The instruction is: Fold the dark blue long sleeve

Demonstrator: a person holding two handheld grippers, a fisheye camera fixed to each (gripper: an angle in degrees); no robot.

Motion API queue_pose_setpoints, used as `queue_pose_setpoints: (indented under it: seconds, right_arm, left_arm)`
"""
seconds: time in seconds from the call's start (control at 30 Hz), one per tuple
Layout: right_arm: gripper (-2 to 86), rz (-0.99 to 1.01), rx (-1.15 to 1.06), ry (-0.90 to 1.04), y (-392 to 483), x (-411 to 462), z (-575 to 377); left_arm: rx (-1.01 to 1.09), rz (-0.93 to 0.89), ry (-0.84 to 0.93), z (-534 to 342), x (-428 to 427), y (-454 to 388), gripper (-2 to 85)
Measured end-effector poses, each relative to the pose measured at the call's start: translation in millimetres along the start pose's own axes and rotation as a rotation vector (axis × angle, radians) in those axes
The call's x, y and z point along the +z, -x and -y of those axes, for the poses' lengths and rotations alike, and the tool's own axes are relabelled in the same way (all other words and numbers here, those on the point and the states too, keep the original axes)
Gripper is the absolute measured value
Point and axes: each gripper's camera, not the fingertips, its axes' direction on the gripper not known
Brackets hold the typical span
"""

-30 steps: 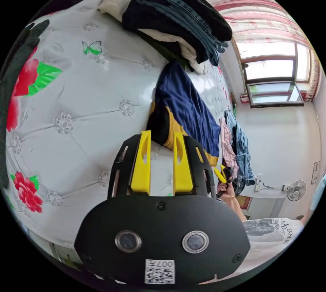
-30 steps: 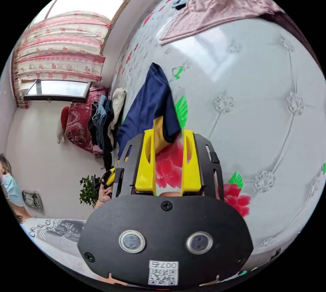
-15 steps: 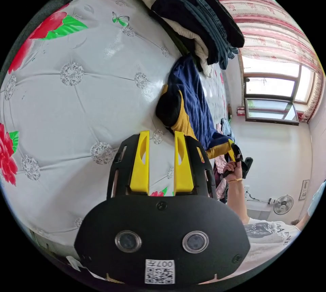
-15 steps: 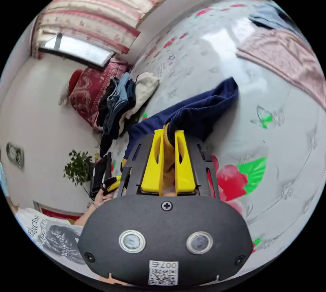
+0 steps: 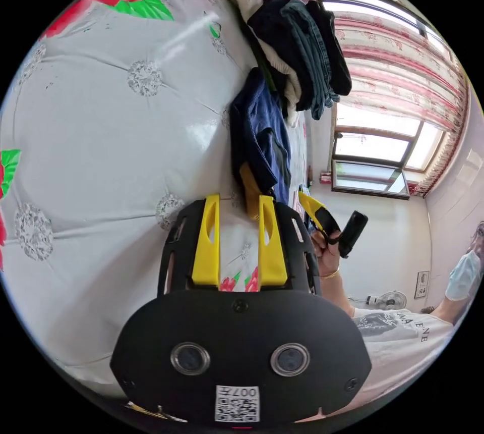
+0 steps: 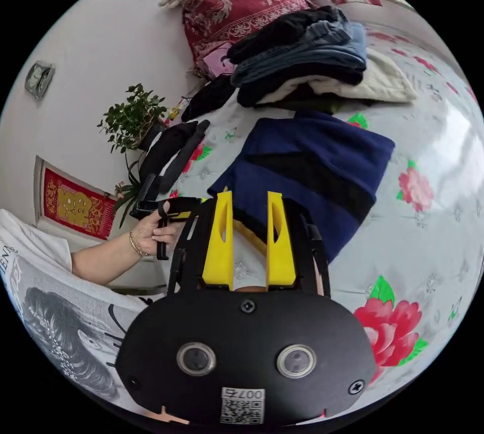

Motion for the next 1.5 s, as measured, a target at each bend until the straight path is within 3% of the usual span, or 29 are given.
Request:
queue_pose_setpoints:
  seconds: [0.13,0.2,0.47,0.57,0.77,1.0,1.17,1.27,1.33,1.5]
  right_arm:
    - [8.7,0.045,0.294,-0.063,-86.7,-27.0,-31.7]
    - [8.8,0.117,0.418,-0.103,-123.6,-32.2,-51.4]
    - [8.6,0.319,0.501,-0.091,-157.0,21.2,-30.0]
    - [7.3,0.351,0.502,-0.051,-153.0,29.2,-18.8]
    - [5.4,0.558,0.478,-0.126,-121.0,4.7,-13.1]
    - [3.7,0.714,0.299,-0.183,-12.4,20.6,92.5]
    - [3.1,0.761,0.058,-0.167,127.0,60.1,152.9]
    - [3.0,0.796,0.002,-0.094,209.6,118.3,157.6]
    - [2.9,0.739,-0.011,-0.018,248.8,163.2,147.2]
    - [2.4,0.281,-0.294,0.276,278.6,269.1,60.8]
  left_arm:
    - [0.048,-0.145,0.042,-15.5,-8.8,0.5,14.3]
    - [0.077,-0.130,0.053,-25.6,-11.1,-2.7,15.3]
    - [0.089,-0.124,0.063,-1.5,31.8,-9.5,13.1]
    - [0.050,-0.086,0.047,3.3,41.5,-14.6,8.6]
    - [0.152,-0.232,-0.027,-13.1,7.6,-65.6,6.0]
    - [0.291,-0.208,-0.147,41.1,-83.6,-128.3,5.5]
    - [0.470,-0.109,-0.355,8.2,-217.6,-159.9,5.6]
    - [0.429,0.056,-0.453,-40.0,-271.4,-122.7,6.1]
    - [0.320,0.206,-0.458,-67.6,-283.4,-75.9,6.5]
    - [-0.028,0.619,-0.467,-187.8,-245.7,60.5,8.6]
